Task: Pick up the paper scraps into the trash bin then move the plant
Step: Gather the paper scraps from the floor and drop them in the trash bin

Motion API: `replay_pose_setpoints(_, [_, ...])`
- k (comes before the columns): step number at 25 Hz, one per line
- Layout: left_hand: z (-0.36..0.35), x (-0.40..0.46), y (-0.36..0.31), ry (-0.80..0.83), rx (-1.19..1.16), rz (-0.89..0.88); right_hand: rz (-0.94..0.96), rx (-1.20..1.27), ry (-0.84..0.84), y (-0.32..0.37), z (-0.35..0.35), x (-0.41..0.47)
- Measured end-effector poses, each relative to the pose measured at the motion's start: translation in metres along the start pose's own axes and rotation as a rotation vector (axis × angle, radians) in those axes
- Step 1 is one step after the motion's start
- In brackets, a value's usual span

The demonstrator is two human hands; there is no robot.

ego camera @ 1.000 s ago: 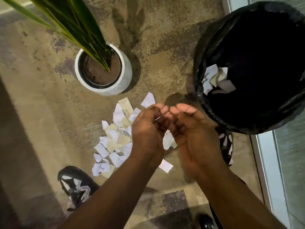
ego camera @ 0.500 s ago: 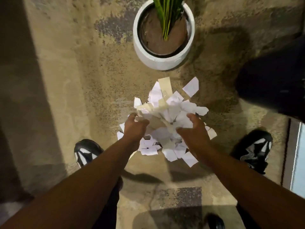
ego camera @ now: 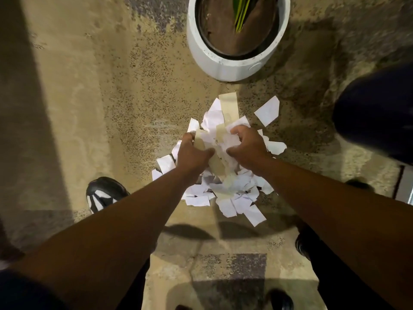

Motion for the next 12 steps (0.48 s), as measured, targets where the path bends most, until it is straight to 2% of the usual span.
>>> replay_pose_setpoints(3, [0.002, -0.003, -0.004, -0.012, 0.046, -0.036, -0.009, 0.113, -0.013, 0.000, 0.004, -0.009])
replay_pose_setpoints(8, [0.027, -0.027, -0.006, -0.123, -0.078, -0.142, -0.021, 0.292, -0.114, -0.002, 0.021, -0.030])
replay_pose_setpoints(12, [0.044, -0.049, -0.001, -0.193, -0.329, -0.022, -0.014, 0.328, -0.074, -0.003, 0.024, -0.059])
Point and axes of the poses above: each hand's wrist, its own x-axis towards the middle knuckle, its own z-axis out of the back of the hand, y = z × x, the point moved 6 cm from there along x, towards the middle knuckle, and after that the axes turned 1 degree about z, right-handed, at the moved point
